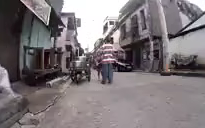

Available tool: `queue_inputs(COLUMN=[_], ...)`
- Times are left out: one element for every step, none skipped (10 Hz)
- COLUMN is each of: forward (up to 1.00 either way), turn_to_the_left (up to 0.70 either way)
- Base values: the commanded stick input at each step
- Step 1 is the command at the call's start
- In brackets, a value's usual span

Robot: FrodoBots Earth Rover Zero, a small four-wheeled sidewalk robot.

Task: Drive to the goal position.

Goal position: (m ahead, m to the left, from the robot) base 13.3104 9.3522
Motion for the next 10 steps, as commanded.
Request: queue_inputs(forward=[1.0,1.0,1.0,1.0,1.0,1.0,1.0,1.0,1.0,1.0], turn_to_the_left=[-0.27,-0.27,-0.27,-0.18,0.0,0.0,0.0,0.0,0.0,0.0])
